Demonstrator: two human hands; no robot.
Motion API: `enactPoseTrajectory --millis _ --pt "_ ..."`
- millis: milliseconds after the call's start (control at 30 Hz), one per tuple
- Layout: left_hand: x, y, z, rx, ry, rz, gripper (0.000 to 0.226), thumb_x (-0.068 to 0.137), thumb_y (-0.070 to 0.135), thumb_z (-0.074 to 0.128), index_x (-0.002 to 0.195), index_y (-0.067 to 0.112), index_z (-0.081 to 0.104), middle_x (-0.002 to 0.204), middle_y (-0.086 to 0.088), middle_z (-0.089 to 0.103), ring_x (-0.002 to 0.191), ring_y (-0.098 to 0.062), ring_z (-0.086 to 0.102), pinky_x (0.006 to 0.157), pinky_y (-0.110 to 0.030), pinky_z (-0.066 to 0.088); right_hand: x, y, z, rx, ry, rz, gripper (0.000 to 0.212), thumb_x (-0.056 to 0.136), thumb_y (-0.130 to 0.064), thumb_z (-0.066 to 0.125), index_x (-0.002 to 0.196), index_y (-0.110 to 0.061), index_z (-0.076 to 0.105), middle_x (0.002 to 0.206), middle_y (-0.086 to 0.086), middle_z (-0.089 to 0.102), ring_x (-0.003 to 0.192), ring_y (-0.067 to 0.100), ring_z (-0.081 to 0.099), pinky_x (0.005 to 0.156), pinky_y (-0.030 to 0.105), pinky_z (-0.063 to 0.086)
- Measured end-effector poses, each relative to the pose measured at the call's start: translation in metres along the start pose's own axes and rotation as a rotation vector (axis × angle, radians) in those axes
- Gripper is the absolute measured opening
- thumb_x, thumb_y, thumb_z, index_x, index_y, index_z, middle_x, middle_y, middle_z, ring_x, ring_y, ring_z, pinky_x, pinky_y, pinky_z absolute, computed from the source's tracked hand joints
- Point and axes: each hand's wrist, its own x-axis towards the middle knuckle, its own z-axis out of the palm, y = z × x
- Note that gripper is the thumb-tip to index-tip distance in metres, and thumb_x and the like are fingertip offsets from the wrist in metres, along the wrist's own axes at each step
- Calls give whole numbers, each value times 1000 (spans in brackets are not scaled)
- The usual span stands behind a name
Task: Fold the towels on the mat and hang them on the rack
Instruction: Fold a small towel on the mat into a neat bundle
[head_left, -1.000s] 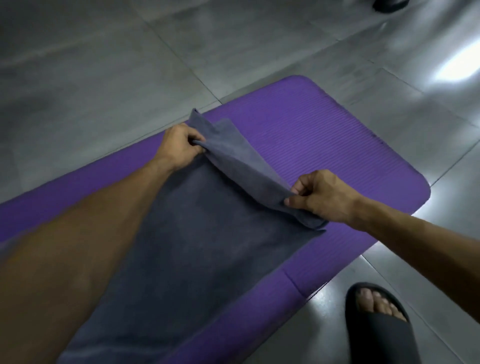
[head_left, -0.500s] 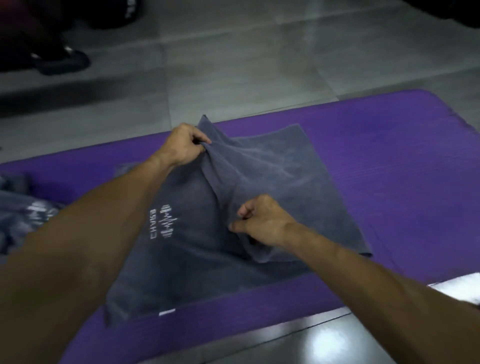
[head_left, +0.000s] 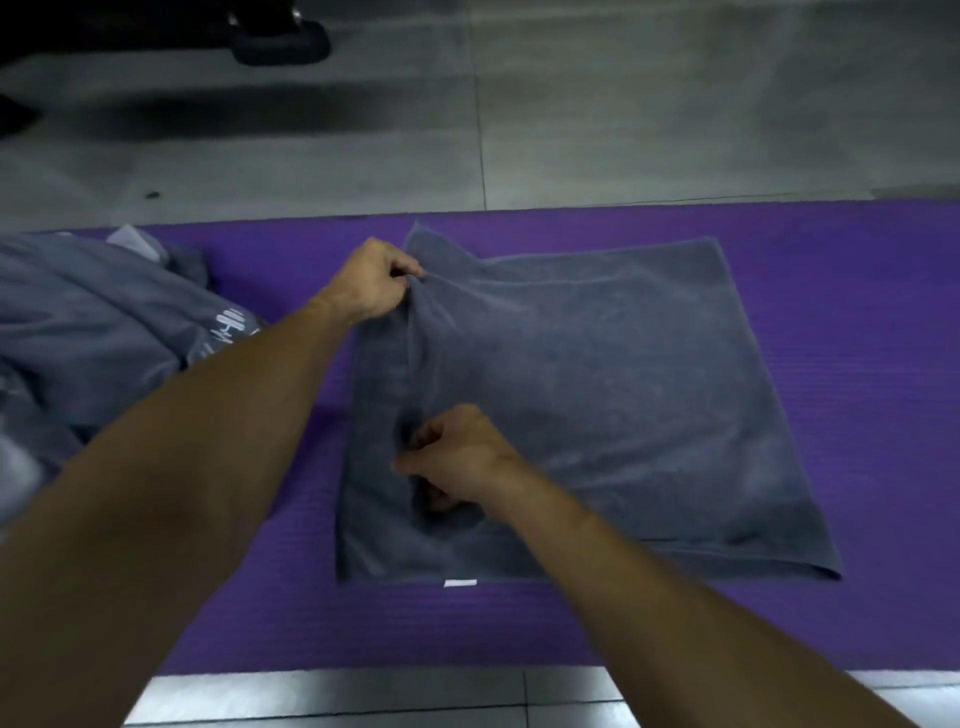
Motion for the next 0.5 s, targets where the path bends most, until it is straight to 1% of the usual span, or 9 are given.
enactPoseTrajectory --millis 67,133,167,267,333,400,433,467,500 --pt "-2 -15 3 22 -60 -6 29 88 -8 53 111 -3 69 121 -14 65 117 -25 59 100 -18 38 9 4 15 -11 -8 40 18 76 -16 76 80 0 69 57 4 56 55 15 58 71 46 60" --pt "-6 -28 7 83 -131 -5 34 89 -4 53 121 1 65 130 -14 61 124 -26 54 108 -23 35 12 8 30 -42 -28 70 15 77 -13 73 69 -3 66 53 4 54 53 16 57 68 45 61" --pt "-9 -34 8 131 -160 -8 38 90 -2 52 126 3 61 135 -12 57 128 -26 50 110 -24 32 12 10 36 -75 -36 68 20 78 -12 71 62 -6 61 53 5 53 53 18 58 67 45 61" --pt "-14 -47 10 253 -226 5 52 91 1 50 142 9 45 152 -10 38 140 -24 34 115 -22 18 13 11 53 -150 -5 4 33 78 -13 67 51 -9 49 56 8 53 67 27 65 73 45 59" --pt "-18 -54 8 315 -281 0 65 89 -2 49 150 12 31 159 -9 21 145 -24 22 118 -24 11 15 14 62 -174 -17 -35 37 81 -14 63 50 -12 45 53 4 50 66 25 61 74 39 58" --pt "-27 -62 5 347 -254 5 74 85 -3 50 153 12 23 160 -13 17 146 -27 20 120 -32 15 12 18 68 -175 -144 -63 30 88 -15 58 60 -9 51 58 1 51 65 18 55 70 36 52" --pt "-35 -66 4 329 -200 19 74 83 -2 50 152 11 25 157 -16 24 144 -30 26 119 -37 21 8 19 69 -124 -210 -62 21 91 -15 56 73 -5 59 65 4 56 69 18 58 70 35 51" --pt "-47 -69 5 293 -128 37 70 82 0 49 149 10 31 150 -19 35 138 -34 35 115 -40 28 4 22 68 -52 -239 -55 17 93 -13 54 92 0 65 76 8 62 77 19 62 73 33 51" --pt "-64 -69 7 262 -56 46 64 82 2 50 145 10 38 140 -20 45 129 -36 44 110 -41 35 2 25 65 15 -217 -56 20 94 -11 54 107 -1 65 88 10 67 87 21 65 78 31 51"
